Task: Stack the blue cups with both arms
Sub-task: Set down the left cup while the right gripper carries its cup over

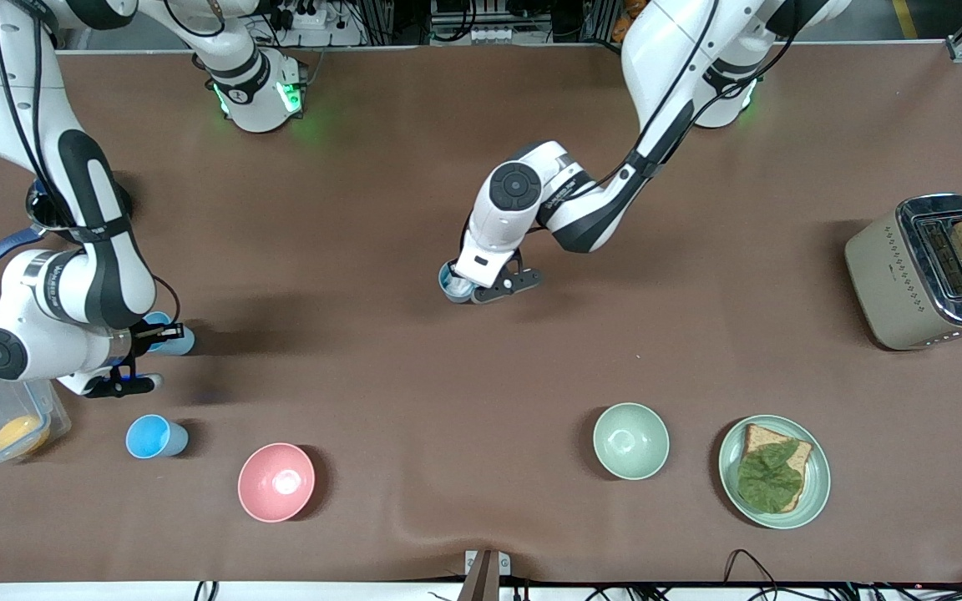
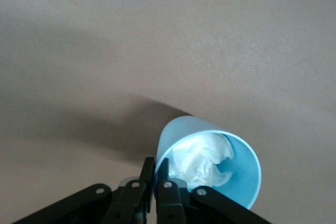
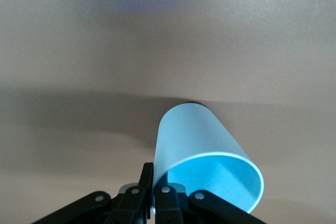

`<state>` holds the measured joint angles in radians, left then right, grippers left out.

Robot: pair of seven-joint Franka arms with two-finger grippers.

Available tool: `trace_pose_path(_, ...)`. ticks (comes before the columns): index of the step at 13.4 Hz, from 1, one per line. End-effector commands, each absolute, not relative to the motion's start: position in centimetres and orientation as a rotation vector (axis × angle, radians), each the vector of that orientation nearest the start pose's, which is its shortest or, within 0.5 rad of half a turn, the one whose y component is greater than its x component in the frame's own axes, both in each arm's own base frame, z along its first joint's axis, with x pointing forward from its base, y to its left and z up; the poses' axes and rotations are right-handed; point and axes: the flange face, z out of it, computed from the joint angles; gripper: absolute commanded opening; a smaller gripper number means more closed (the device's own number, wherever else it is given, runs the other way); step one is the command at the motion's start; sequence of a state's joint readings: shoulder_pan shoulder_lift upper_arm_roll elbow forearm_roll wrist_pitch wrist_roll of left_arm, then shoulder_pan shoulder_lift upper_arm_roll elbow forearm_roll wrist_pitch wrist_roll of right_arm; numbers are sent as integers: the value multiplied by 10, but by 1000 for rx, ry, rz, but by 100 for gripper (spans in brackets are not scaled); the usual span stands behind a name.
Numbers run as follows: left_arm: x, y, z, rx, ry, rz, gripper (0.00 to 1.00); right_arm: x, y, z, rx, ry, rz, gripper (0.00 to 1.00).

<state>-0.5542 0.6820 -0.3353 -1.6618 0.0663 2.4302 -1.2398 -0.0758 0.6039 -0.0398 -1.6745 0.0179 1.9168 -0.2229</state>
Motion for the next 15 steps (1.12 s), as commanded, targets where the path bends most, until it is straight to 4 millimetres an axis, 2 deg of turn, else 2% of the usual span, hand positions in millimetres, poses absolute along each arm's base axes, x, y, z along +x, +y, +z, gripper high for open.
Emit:
trace_pose_path(1, 472, -521, 273, -3260, -690, 49, 100, 629, -49, 248, -3027, -204, 539, 0)
trace_pose_path(2, 477, -515, 295, -3255, -698, 31, 100, 629, -42, 256, -3028, -202, 550, 0)
trace_pose_path(3, 487, -506, 325, -3247, -717, 2, 100, 629, -26, 262, -3025, -234, 563, 0)
trace_pose_path(5, 519, -465, 397, -3220, -792, -79, 100, 628, -14, 273, -3032, -193, 575, 0)
trace_pose_path(7, 539, -415, 465, -3205, -773, -208, 100, 630, 10, 289, -3000, -103, 587, 0)
trace_pose_path(9, 551, -363, 508, -3175, -667, -247, 100, 629, 65, 302, -3032, 9, 606, 0)
trace_pose_path(11, 561, -307, 544, -3132, -677, -275, 100, 624, 111, 305, -3030, 147, 613, 0)
trace_pose_path(14, 570, -236, 583, -3121, -530, -299, 100, 618, 183, 324, -2956, 341, 602, 0)
trace_pose_path(15, 574, -213, 588, -3115, -449, -303, 100, 611, 224, 333, -2962, 358, 589, 0)
